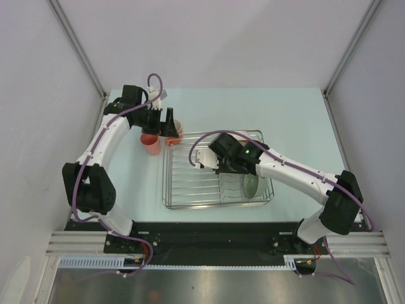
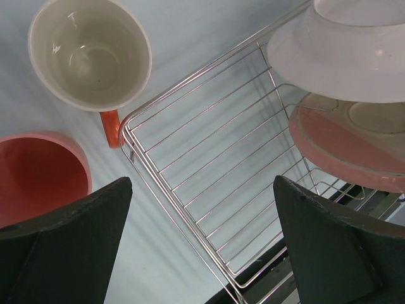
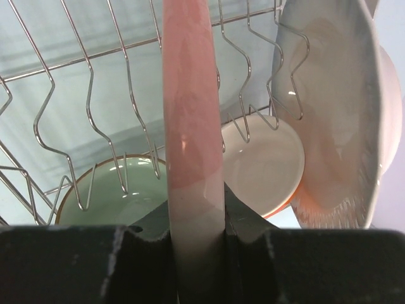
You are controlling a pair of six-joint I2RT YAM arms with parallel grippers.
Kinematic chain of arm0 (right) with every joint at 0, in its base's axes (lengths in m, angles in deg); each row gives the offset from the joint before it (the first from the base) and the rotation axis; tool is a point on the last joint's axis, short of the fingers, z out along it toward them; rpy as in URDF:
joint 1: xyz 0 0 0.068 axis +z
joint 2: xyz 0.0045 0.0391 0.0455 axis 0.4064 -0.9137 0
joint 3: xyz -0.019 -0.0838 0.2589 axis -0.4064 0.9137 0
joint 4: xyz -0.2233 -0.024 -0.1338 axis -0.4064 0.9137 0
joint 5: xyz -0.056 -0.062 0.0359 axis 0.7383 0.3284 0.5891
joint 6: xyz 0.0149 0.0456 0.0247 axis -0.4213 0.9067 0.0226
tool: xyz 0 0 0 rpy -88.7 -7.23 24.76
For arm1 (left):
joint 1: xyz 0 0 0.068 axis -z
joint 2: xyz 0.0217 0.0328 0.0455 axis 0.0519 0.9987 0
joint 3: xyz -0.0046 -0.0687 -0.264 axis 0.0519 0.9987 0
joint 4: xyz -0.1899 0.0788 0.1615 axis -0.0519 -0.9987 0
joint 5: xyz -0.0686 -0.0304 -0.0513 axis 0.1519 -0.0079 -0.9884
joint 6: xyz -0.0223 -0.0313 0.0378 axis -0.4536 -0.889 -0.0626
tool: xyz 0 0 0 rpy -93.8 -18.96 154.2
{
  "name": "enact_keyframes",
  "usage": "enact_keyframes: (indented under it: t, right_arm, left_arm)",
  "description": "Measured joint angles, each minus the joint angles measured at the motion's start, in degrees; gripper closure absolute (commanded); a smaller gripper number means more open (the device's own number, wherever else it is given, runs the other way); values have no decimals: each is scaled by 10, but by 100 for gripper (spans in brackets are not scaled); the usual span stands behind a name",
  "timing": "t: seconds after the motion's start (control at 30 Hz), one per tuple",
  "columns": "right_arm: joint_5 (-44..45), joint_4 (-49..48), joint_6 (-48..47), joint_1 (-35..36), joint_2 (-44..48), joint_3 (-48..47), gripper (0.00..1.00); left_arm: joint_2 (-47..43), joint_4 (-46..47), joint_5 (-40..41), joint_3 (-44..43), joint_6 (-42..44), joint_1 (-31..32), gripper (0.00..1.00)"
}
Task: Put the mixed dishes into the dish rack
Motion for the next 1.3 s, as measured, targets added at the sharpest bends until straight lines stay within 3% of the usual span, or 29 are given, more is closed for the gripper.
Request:
enact_keyframes:
  t: [0.13, 0.23, 0.33, 0.37, 0.73, 1.1, 1.3]
  right_arm:
    - [14, 1, 2, 10, -8, 1, 77]
    - [16, 8, 18, 12, -9, 1, 60]
    - [18, 23, 37, 12, -9, 1, 29]
    - [19, 27, 42, 13, -9, 1, 1]
    - [54, 38, 61, 44, 12, 2, 0]
    - [141, 35, 70, 162, 139, -11, 0]
    - [155, -7, 92, 138, 133, -57, 0]
  left_arm:
    - [0, 0, 0, 0, 0, -2, 0]
    - [0, 0, -2, 0, 1, -4, 0]
    - [0, 0, -5, 0, 3, -5, 0]
    - [0, 0, -5, 0, 4, -5, 0]
    - [6, -5, -8, -4, 4, -5, 0]
    - [31, -23, 23, -56, 3, -5, 0]
    - [76, -22, 38, -122, -6, -5, 0]
